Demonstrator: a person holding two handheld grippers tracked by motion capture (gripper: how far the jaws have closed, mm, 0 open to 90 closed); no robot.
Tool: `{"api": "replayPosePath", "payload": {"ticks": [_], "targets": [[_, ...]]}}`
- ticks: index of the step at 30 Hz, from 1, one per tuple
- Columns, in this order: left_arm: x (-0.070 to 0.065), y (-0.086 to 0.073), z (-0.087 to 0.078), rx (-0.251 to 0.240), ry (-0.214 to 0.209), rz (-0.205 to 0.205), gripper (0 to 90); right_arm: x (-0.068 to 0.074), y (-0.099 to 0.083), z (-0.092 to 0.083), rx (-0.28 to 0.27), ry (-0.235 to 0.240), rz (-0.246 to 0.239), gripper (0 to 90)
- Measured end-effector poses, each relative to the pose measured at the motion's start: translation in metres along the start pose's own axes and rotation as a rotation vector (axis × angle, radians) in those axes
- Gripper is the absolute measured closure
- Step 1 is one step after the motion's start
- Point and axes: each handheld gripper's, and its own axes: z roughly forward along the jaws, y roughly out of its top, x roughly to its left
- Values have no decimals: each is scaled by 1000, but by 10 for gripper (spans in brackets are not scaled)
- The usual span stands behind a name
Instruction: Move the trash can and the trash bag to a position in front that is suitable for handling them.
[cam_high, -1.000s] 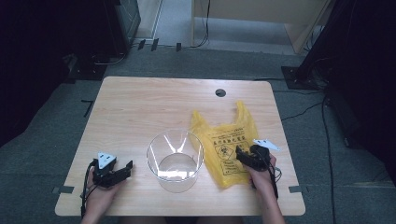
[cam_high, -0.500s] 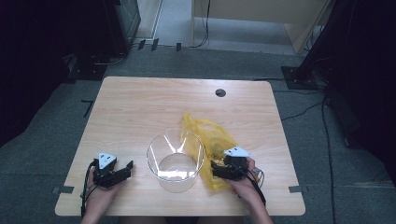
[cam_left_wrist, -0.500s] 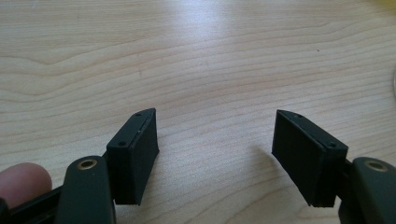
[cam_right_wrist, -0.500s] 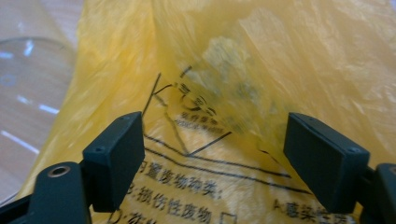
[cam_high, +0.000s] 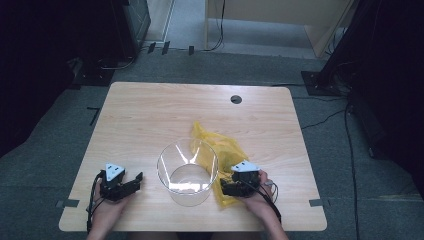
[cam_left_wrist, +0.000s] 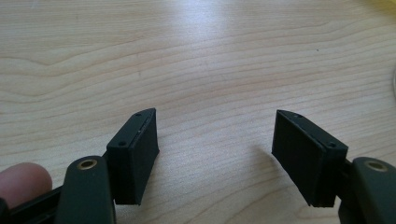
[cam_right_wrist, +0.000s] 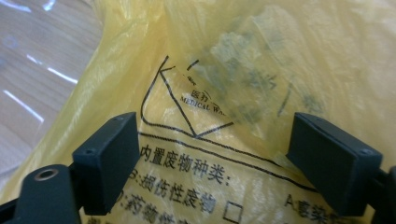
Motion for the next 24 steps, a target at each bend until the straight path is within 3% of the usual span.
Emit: {"api": "replayPosePath", "payload": {"ticks": [1,2,5,6,7,8,11,15,18,19,22,24], "targets": [[0,0,0,0,-1,3,309,-3,-1,-3,2,1,1,245],[0,0,0,0,-1,3,309,-3,-1,-3,2,1,1,245],[0,0,0,-1,-5,-1,308,-9,-3,-8,-3,-6,6,432],[0,0,0,-1,-5,-1,308,-9,-3,-8,-3,-6,6,432],[0,0,0,-2,-6,-1,309,-14,-3,-11,2,-9,9,581],[0,0,0,-2,-6,-1,308,-14,-3,-11,2,-9,9,581],[0,0,0,-2,-10,-1,308,-21,-4,-16,20,-7,12,754],[0,0,0,-2,-13,1,308,-25,-3,-20,66,-6,4,853],[0,0,0,-2,-13,2,309,-26,-3,-21,73,6,9,868],[1,0,0,-2,-15,1,309,-29,-2,-21,79,40,50,877],[1,0,0,-2,-16,0,309,-31,-1,-23,64,53,66,885],[1,0,0,-2,-16,0,309,-32,1,-27,26,48,78,889]]}}
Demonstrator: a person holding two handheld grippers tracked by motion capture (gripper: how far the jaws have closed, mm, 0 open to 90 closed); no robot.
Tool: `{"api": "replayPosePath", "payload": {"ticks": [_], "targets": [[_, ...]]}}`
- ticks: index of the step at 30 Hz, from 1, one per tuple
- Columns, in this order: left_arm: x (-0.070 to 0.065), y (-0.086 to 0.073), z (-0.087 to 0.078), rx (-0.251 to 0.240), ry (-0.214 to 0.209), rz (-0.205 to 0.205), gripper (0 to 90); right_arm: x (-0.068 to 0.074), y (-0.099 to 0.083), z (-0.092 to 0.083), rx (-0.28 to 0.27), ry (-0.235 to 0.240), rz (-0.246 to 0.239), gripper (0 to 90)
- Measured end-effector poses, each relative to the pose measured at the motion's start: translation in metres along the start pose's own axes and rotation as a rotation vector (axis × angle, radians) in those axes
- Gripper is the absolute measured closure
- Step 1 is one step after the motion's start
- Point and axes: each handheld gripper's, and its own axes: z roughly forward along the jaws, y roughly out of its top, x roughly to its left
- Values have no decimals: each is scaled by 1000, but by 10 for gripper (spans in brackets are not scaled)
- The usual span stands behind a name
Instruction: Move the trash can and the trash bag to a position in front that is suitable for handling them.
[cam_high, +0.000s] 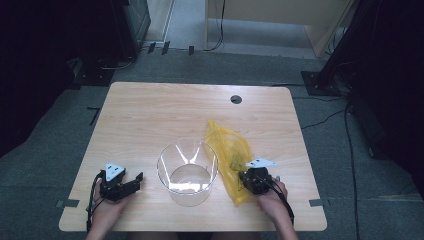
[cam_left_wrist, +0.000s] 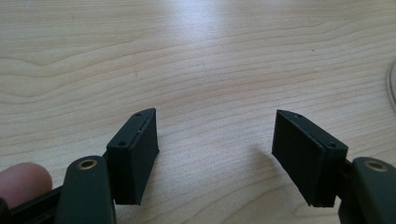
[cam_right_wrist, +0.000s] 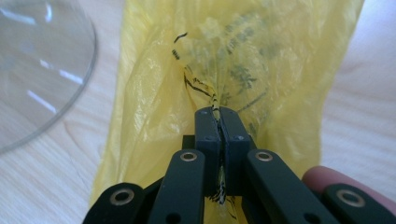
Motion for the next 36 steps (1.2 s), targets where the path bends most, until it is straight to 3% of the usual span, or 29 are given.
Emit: {"api": "replayPosePath", "payload": {"ticks": [1,5,7,8,9,10,11,18,20,22,23,25,29,36], "targets": [[0,0,0,0,0,1,310,0,4,-7,-61,-7,18,898],[0,0,0,0,2,1,310,2,9,-17,-111,-20,41,899],[0,0,0,1,3,4,311,4,14,-31,-207,18,57,899],[0,0,0,1,3,4,311,4,14,-31,-207,18,57,899],[0,0,0,1,3,5,311,7,18,-39,-261,23,46,899],[0,0,0,0,4,5,311,7,18,-39,-261,23,46,899],[-1,0,0,0,4,5,312,12,24,-49,-308,35,45,900],[-1,0,0,-1,7,3,314,29,40,-71,-407,44,19,900],[-1,0,0,1,8,5,314,38,50,-84,-482,31,37,900],[-1,0,0,3,8,9,314,40,53,-87,-501,36,45,900],[-1,0,0,3,9,10,314,46,59,-94,-544,65,61,900],[-1,0,0,3,10,10,314,49,63,-96,-557,84,61,900],[-1,0,0,2,8,9,314,74,80,-103,-599,126,20,900],[-1,0,0,2,8,7,314,91,99,-114,-648,155,-9,900]]}}
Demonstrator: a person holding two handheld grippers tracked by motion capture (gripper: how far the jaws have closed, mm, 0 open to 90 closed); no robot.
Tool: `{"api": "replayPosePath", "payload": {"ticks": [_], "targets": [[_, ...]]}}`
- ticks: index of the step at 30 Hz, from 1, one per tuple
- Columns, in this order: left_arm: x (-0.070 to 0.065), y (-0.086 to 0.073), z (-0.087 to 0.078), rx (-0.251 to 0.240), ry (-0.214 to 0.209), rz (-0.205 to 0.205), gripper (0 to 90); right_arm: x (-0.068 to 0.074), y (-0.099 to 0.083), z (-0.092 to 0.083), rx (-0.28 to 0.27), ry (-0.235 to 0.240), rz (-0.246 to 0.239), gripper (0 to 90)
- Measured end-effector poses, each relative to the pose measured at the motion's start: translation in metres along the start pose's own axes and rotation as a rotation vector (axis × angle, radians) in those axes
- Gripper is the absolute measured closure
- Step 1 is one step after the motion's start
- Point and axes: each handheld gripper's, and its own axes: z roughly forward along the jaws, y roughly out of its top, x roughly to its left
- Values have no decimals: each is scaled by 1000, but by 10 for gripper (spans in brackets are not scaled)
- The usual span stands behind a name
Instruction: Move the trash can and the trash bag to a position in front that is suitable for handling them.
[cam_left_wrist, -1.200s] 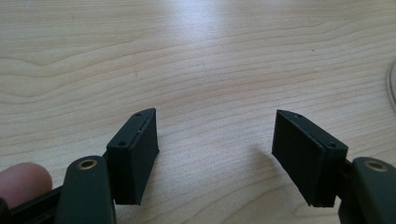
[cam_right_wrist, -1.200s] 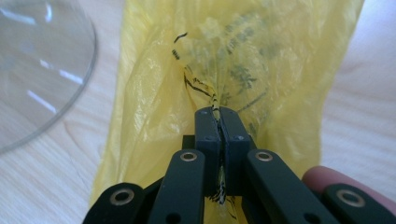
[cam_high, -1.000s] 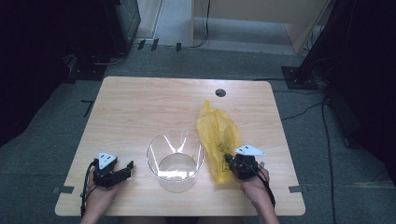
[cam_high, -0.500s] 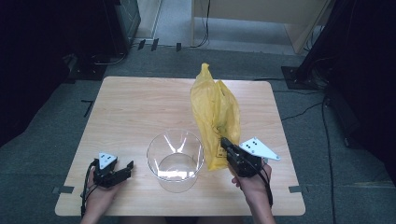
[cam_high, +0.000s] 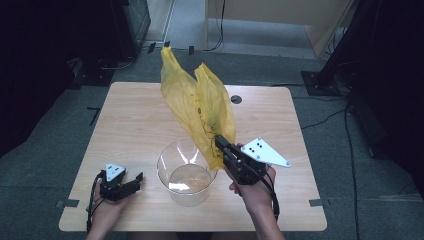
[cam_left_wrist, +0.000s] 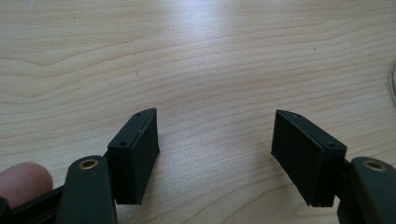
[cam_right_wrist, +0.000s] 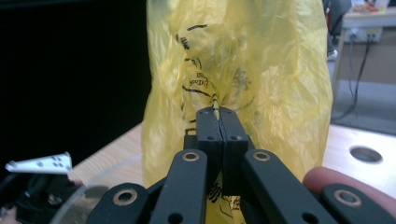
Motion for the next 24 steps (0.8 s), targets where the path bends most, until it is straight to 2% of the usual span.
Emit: {"api": "replayPosePath", "payload": {"ticks": [2,3,5,6,7,8,9,11,13,15,18,19,24], "targets": [[0,0,0,0,0,-1,314,5,6,1,-16,13,-9,900],[0,0,0,0,0,1,314,12,12,3,-24,38,-15,900],[0,0,0,-1,-1,0,314,18,14,8,-28,71,-14,900],[0,0,0,-1,-1,0,314,18,14,8,-28,71,-14,900],[0,0,0,-1,0,-2,314,23,13,15,-28,115,13,900],[0,0,0,-1,0,-2,314,23,13,15,-28,115,13,900],[0,0,0,-1,-1,-1,314,28,9,25,-24,146,35,899],[0,0,0,-1,-1,-2,314,29,7,29,-23,160,42,899],[0,0,0,-1,-1,-1,314,31,1,40,-5,200,77,899],[0,0,0,-1,-3,-5,313,32,-7,51,11,230,84,899],[0,0,0,0,-4,-5,313,31,-11,56,28,242,75,900],[1,0,0,-1,-5,-6,313,29,-15,58,56,248,75,900],[1,0,0,-1,-5,-6,313,20,-26,54,86,241,85,899]]}}
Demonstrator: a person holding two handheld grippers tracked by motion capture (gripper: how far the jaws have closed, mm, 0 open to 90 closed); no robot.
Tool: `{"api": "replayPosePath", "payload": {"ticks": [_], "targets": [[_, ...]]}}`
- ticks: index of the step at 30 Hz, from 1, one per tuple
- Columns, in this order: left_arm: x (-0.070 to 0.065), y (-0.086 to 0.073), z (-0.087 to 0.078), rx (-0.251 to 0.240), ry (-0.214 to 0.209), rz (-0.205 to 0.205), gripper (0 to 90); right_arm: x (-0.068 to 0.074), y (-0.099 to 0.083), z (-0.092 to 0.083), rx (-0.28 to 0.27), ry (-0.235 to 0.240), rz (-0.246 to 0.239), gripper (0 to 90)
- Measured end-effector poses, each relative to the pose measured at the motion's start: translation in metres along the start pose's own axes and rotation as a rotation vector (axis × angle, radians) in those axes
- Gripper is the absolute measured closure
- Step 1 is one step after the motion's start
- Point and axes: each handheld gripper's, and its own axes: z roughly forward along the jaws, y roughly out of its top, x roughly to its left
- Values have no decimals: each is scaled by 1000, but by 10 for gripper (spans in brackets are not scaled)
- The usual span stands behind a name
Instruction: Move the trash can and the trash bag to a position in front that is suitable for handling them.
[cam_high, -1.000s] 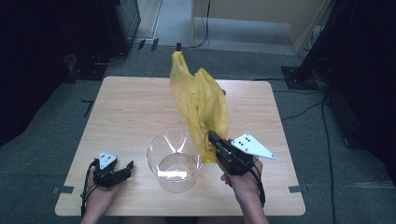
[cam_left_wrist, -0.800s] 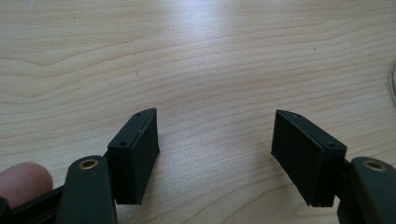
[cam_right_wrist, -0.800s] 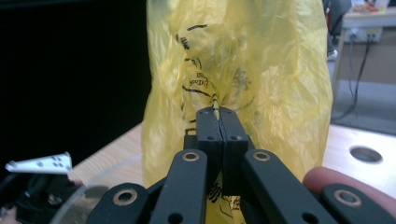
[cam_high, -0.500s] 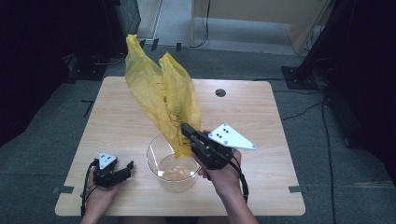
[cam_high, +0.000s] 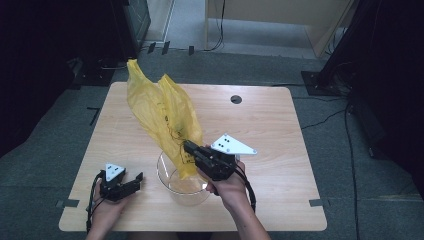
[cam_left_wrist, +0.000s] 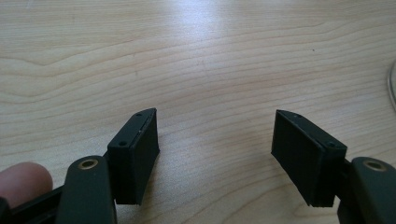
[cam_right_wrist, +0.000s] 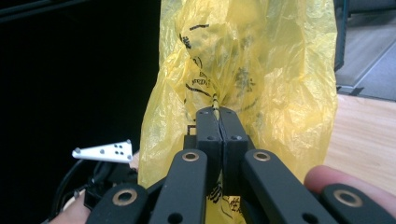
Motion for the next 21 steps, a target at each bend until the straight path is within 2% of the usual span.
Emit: {"api": "replayPosePath", "payload": {"ticks": [4,5,7,12,13,14,15,16,17,19,20,21], "targets": [[0,0,-1,-2,1,1,316,-6,-8,-6,-4,-9,10,898],[1,0,-2,-14,-8,-5,347,-9,-12,-8,-3,-12,17,898],[1,2,-4,-28,-21,-15,354,-11,-16,-10,-6,-17,21,897],[0,5,-7,-45,-30,-16,346,-13,-26,-15,-5,-11,12,893],[-1,8,-10,-62,-41,-34,346,-13,-28,-16,-8,-10,9,893],[-1,8,-10,-62,-41,-34,345,-13,-28,-16,-8,-10,9,893],[-2,14,-16,-96,-57,-58,345,-13,-31,-19,-18,-12,5,887],[-2,14,-16,-96,-57,-58,345,-13,-31,-19,-18,-12,5,887],[-4,20,-26,-128,-73,-66,345,-13,-35,-23,-40,-15,-12,877],[-8,26,-33,-159,-86,-64,345,-13,-39,-24,-37,-17,-10,870],[-8,26,-33,-159,-86,-64,345,-13,-39,-24,-37,-17,-10,870],[-12,33,-42,-198,-113,-72,345,-13,-42,-26,-27,-21,-8,869]]}}
